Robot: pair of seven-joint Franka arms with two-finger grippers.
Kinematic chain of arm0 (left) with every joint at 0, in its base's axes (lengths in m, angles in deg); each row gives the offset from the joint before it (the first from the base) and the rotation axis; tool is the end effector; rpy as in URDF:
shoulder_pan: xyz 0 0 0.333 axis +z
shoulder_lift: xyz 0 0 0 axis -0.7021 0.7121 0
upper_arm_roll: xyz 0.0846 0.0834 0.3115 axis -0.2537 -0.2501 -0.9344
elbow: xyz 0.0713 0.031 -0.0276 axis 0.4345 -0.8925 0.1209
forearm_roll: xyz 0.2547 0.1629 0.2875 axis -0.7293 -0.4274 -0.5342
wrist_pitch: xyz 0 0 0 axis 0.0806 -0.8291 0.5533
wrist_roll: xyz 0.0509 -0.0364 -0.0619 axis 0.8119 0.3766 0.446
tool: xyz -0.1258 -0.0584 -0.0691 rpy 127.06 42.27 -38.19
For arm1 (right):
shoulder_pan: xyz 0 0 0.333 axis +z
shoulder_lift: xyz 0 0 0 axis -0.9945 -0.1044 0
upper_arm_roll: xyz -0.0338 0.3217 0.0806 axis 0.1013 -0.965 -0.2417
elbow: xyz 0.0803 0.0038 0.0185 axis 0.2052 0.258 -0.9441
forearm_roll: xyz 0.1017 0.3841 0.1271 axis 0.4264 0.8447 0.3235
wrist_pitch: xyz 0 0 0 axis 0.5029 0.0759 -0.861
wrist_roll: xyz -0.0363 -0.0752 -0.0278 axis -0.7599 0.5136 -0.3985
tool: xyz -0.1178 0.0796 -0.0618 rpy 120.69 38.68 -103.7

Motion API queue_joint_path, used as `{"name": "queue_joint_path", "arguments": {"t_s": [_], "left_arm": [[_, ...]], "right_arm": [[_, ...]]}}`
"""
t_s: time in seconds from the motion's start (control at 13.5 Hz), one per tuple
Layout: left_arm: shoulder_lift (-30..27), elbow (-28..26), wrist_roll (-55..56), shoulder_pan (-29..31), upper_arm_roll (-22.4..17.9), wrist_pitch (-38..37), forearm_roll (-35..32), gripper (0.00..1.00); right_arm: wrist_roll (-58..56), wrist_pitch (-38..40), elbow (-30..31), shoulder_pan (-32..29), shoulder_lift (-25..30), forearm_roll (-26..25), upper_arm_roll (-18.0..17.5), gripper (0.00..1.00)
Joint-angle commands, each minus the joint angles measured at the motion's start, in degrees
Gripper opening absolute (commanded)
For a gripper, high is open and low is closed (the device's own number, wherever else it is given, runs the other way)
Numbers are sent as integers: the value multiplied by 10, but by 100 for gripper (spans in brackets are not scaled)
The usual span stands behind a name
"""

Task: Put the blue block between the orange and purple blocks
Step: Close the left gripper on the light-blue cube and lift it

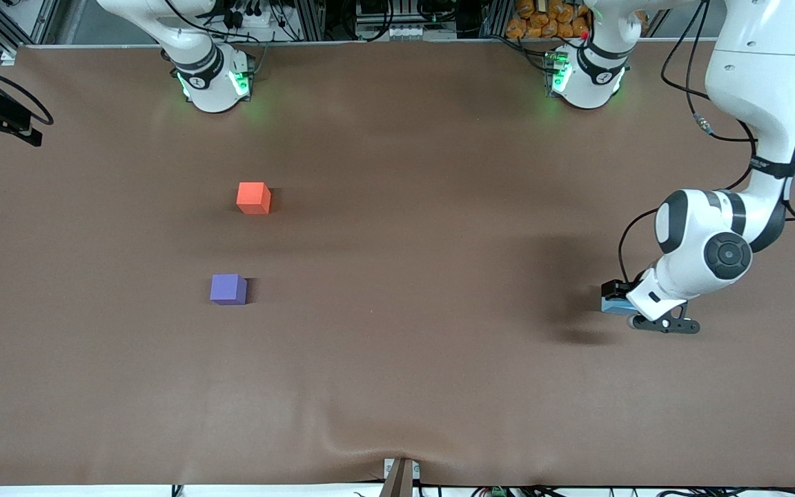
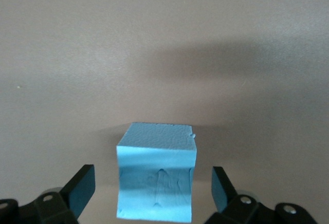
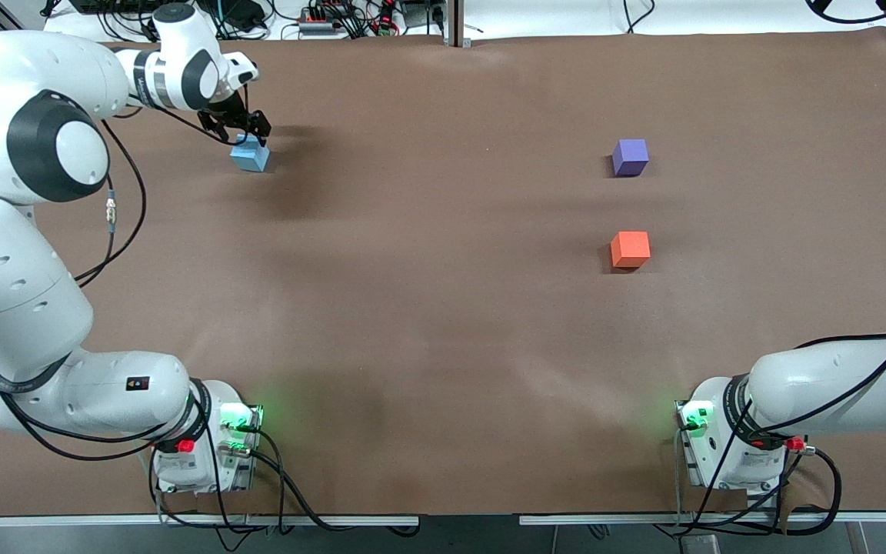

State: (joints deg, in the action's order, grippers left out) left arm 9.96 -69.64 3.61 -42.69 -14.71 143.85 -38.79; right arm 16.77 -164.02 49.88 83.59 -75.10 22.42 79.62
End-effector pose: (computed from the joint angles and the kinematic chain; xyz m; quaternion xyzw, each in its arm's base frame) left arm 0.6586 -0.0318 0.1708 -0.9982 0.0570 0.0140 0.0138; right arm 0.5393 -0.0270 0.6520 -0.9983 -0.0262 0.0476 0.0193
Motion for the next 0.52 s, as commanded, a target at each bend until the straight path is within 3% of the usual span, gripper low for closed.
{"name": "queue_joint_path", "arguments": {"t_s": [0.0, 0.45], "left_arm": [[7, -3, 10, -1, 1, 17, 9, 100], [30, 4, 6, 2, 1, 22, 2, 100]], "right_arm": [[-5, 8, -10, -8, -3, -6, -7, 100], [-6, 7, -10, -8, -3, -6, -7, 100]]}}
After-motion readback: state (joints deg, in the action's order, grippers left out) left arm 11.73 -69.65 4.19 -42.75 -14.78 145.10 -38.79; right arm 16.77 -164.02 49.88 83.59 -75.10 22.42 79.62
